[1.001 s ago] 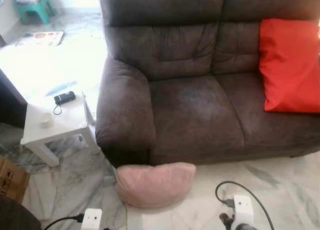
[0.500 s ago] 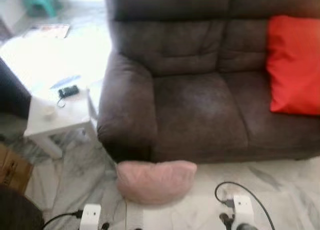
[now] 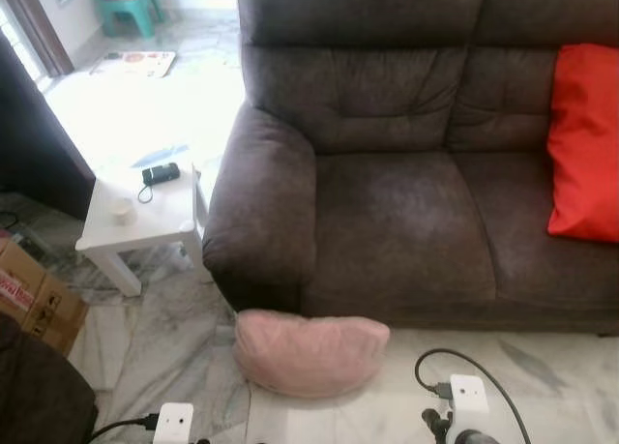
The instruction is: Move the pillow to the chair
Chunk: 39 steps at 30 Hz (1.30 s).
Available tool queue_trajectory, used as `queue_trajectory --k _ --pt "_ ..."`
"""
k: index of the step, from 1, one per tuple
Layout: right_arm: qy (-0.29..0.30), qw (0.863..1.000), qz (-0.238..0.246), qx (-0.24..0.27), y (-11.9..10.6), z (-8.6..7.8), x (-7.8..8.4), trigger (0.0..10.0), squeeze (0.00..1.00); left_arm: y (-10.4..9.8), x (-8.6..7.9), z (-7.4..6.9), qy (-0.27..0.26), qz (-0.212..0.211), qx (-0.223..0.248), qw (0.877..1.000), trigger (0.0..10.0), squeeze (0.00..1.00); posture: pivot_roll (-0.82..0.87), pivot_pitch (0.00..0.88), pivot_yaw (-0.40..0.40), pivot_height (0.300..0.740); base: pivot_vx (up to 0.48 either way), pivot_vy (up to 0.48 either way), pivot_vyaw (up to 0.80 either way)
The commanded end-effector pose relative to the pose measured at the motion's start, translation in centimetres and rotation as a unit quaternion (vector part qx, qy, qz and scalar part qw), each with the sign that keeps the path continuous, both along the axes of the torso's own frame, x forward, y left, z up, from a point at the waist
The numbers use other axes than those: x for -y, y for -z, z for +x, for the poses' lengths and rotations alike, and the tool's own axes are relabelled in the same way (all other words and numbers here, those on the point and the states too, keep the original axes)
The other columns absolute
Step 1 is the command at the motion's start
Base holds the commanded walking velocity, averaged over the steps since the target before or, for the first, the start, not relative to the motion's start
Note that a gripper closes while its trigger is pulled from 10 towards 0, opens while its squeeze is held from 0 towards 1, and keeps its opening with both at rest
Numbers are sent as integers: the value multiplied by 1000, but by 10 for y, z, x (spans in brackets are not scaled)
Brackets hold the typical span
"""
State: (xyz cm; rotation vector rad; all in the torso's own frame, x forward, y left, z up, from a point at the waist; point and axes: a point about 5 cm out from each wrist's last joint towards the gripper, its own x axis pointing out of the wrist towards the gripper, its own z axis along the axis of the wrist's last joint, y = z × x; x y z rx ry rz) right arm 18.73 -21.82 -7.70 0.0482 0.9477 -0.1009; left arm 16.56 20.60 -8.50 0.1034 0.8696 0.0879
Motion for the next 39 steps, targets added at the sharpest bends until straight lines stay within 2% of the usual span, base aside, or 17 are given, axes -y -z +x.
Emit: queue_trajectory --k 1,20,24,28,39 --pt "9 1000 5 -5 1 -3 0 10000 0 4 -1 -7 -9 -2 -18 1000 10000 0 70 94 -3 740 259 0 0" --pt "18 1000 5 -1 1 -2 0 10000 0 2 -4 -6 -5 1 -16 1000 10000 0 72 99 -6 740 259 0 0" --pt "27 1000 15 -1 2 -3 0 10000 0 3 -2 -6 0 -4 -18 1000 10000 0 72 102 -6 740 0 0 -231" --pt "12 1000 3 -3 1 -2 1 10000 0 3 -1 -6 -2 -3 -19 1000 10000 0 73 104 -8 740 0 0 -800" --pt "21 1000 8 3 1 -2 0 10000 0 3 5 -2 -2 -6 -15 1000 10000 0 73 108 -7 740 0 0 0"
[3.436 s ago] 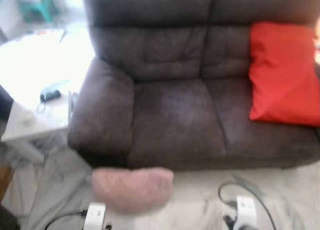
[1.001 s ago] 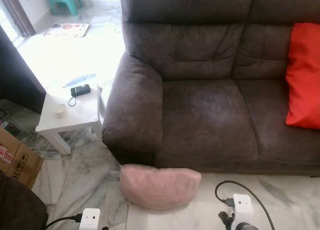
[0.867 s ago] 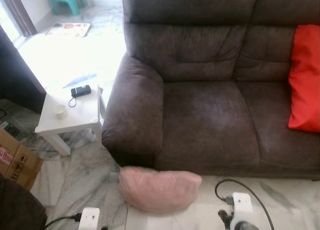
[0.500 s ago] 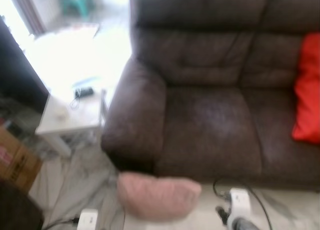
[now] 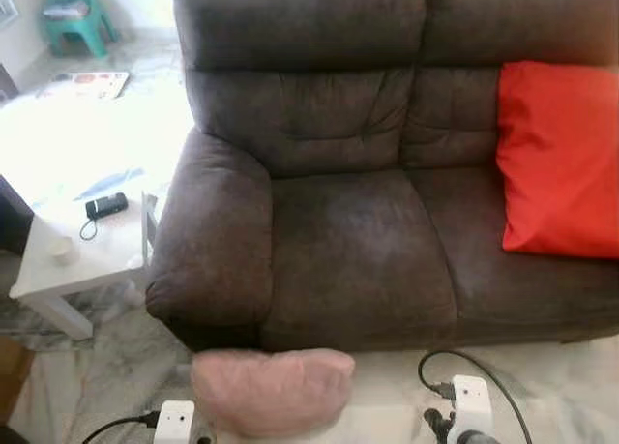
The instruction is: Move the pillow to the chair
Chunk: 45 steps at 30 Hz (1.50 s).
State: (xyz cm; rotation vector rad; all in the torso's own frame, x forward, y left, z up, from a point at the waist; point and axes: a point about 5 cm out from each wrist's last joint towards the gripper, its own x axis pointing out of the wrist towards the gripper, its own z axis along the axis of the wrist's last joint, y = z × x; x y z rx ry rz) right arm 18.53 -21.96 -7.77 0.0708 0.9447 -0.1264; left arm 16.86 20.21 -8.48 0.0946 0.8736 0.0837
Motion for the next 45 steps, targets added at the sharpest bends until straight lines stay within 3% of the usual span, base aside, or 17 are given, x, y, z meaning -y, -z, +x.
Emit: queue_trajectory --k 1,13,26,28,32,40,43,45 --pt "6 1000 5 4 0 1 -1 10000 0 3 2 -4 -2 -2 -12 1000 10000 0 73 108 -7 740 0 0 0" --pt "3 1000 3 3 0 1 0 10000 0 4 -7 -12 -28 -9 -8 1000 10000 0 71 103 -10 740 0 0 0" --pt "3 1000 5 5 0 1 0 10000 0 2 -11 -9 -43 -8 2 999 10000 0 68 104 -12 740 0 0 0" --pt "2 1000 5 5 -1 1 0 10000 0 -2 -13 -4 -58 -8 26 998 10000 0 68 104 -12 740 0 0 0" --pt "2 1000 1 27 -3 4 1 10000 0 -21 -22 24 -54 10 100 994 10000 0 76 112 -15 740 0 0 0" --pt "-5 998 3 69 -8 10 0 10000 0 -34 -27 41 -48 17 146 988 10000 0 68 113 -12 740 0 0 0" --pt "-26 990 -13 141 -25 34 -5 10000 0 -44 -26 52 -41 21 187 981 10000 0 73 114 -12 740 0 0 0" --pt "-34 974 -2 225 -46 60 -13 10000 0 -56 -26 61 -39 28 233 971 10000 0 67 116 -10 740 0 0 0"
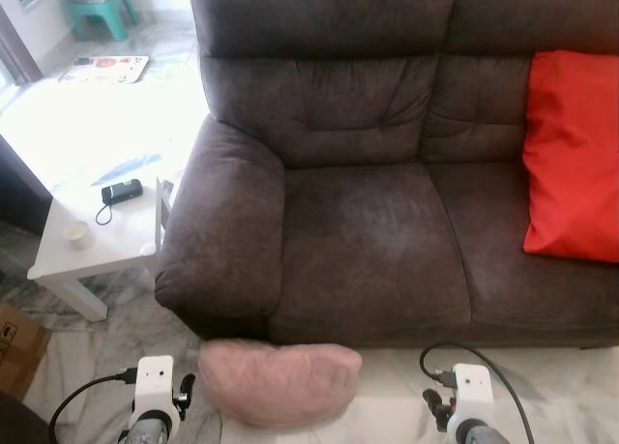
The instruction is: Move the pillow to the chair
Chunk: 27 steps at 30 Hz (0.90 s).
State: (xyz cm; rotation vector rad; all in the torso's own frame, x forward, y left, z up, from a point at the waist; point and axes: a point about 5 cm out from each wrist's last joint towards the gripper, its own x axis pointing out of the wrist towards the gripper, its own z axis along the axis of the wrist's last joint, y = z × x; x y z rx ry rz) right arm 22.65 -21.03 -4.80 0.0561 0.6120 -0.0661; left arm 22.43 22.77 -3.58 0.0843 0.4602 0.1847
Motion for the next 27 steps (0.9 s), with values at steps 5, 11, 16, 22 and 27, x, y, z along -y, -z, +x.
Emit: queue_trajectory --k 5,11,16,22,27 --pt "-36 992 7 120 -33 35 -10 10000 0 -27 7 19 14 17 108 994 10000 0 72 114 -15 740 0 0 0" --pt "-41 985 6 167 -45 42 -11 10000 0 -53 12 30 33 45 191 980 10000 0 74 95 -12 740 0 0 0" --pt "-35 975 8 217 -58 48 -9 10000 0 -75 14 33 38 61 250 966 10000 0 73 81 -10 740 0 0 0" --pt "-46 957 10 288 -78 49 -11 10000 0 -99 27 31 56 68 302 949 10000 0 78 58 -11 740 0 0 0" --pt "-59 952 15 299 -81 46 -16 10000 0 -98 28 27 52 65 293 952 10000 0 76 52 -10 740 0 0 0"
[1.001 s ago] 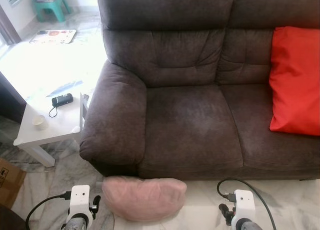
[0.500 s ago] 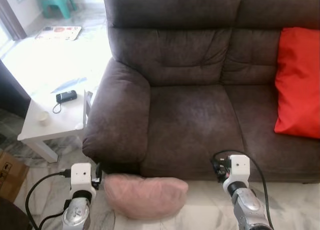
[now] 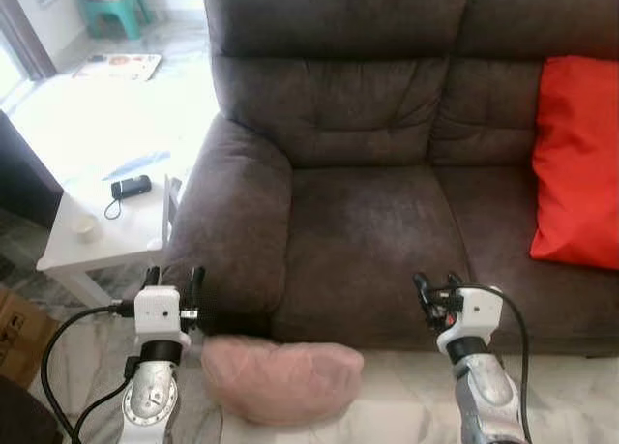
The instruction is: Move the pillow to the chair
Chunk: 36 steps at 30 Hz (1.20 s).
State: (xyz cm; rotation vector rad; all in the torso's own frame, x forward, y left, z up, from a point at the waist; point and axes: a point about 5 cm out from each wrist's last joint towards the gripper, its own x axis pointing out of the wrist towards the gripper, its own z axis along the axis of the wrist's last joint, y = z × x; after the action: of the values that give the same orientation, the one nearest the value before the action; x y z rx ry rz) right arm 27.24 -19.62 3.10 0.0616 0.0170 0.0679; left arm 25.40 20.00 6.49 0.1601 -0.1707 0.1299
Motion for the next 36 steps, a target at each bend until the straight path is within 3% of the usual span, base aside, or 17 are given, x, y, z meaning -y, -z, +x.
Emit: queue_trajectory --k 1,9,14,15,18,19,22,23,29,31,33,36 --pt "-8 1000 3 -1 0 -1 -3 10000 0 5 -1 -3 -5 1 -22 1000 10000 0 74 49 -11 740 0 0 0" --pt "-3 994 -11 -109 28 -7 5 10000 0 39 -11 0 -2 -17 -122 992 10000 0 75 52 -13 740 0 0 0" --pt "11 976 -38 -215 56 -25 14 10000 0 68 -21 -6 -26 -40 -214 976 10000 0 68 63 -14 740 0 0 0" --pt "11 976 -38 -215 56 -25 14 10000 0 68 -21 -6 -26 -40 -214 976 10000 0 68 63 -14 740 0 0 0" --pt "32 955 -43 -292 76 -46 21 10000 0 86 -20 -16 -25 -45 -277 960 10000 0 74 77 -12 740 0 0 0" --pt "36 941 -51 -333 87 -60 23 10000 0 99 -18 -24 -21 -62 -320 945 10000 0 74 77 -12 740 0 0 0" --pt "39 929 -53 -363 95 -72 25 10000 0 109 -15 -32 -17 -74 -354 932 10000 0 78 88 -15 740 0 0 0" --pt "44 917 -57 -391 102 -85 28 10000 0 118 -12 -41 -15 -83 -384 920 10000 0 78 88 -15 740 0 0 0" --pt "54 909 -46 -411 108 -96 29 10000 0 135 -8 -63 -22 -109 -437 892 10000 0 73 110 -11 740 0 0 0" --pt "54 908 -46 -412 108 -96 29 10000 0 137 -7 -64 -22 -111 -442 890 10000 0 73 110 -11 740 0 0 0" --pt "71 901 -44 -427 111 -101 31 10000 0 142 -5 -72 -3 -99 -467 879 10000 0 70 118 -8 740 0 0 0" --pt "86 892 -42 -441 114 -107 34 10000 0 142 -6 -72 -1 -91 -470 878 10000 0 75 119 -6 740 0 0 0"
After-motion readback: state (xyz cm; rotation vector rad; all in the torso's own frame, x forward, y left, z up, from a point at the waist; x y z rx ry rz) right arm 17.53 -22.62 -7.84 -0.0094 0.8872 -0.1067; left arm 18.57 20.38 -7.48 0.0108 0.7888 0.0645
